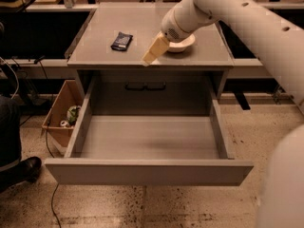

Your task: Place rxbar blueberry into top drawer

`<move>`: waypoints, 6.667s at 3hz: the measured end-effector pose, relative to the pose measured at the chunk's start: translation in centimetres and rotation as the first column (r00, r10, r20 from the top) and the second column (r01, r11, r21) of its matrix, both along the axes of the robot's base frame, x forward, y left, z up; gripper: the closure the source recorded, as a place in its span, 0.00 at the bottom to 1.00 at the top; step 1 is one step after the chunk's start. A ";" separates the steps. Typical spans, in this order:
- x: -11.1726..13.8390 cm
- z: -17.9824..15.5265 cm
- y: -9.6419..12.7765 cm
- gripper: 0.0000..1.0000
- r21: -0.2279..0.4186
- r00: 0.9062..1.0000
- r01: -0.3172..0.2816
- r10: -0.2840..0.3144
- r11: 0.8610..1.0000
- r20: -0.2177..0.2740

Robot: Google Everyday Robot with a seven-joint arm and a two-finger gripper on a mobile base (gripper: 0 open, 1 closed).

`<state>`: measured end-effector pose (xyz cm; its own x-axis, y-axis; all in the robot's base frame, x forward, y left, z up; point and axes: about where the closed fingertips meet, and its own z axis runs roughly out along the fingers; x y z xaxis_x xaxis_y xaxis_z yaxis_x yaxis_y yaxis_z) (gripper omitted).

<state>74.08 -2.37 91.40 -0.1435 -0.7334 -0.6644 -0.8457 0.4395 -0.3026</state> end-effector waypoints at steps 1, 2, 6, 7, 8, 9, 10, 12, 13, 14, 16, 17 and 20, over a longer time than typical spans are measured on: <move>3.2 0.4 2.4 0.00 0.079 1.000 0.021 -0.022 0.997 0.012; 5.7 0.2 4.4 0.00 0.144 0.999 0.050 -0.051 0.988 0.005; 13.9 -5.2 9.4 0.00 0.200 0.970 0.230 -0.208 0.952 -0.122; 15.5 -6.8 9.6 0.00 0.193 0.955 0.281 -0.254 0.940 -0.151; 16.7 -7.4 10.5 0.03 0.213 0.950 0.295 -0.263 0.931 -0.165; 17.1 -7.2 11.4 0.21 0.228 0.953 0.286 -0.252 0.931 -0.166; 17.1 -7.7 12.3 0.41 0.233 0.954 0.276 -0.236 0.933 -0.182; 16.9 -8.2 12.6 0.87 0.230 0.953 0.272 -0.228 0.934 -0.200; 16.9 -7.9 12.6 1.00 0.230 0.953 0.272 -0.228 0.934 -0.199; 15.3 -4.1 9.2 1.00 0.260 0.968 0.238 -0.207 0.936 -0.142; 3.5 5.5 2.9 1.00 0.343 0.996 0.089 -0.082 0.935 -0.037; -4.2 2.9 -0.4 1.00 0.386 0.990 0.053 0.003 0.921 -0.144; -10.8 -3.5 -0.9 1.00 0.317 0.972 -0.012 0.086 0.949 -0.219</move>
Offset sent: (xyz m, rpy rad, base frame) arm 0.0915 0.0645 0.0057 0.2331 -0.0091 -0.0983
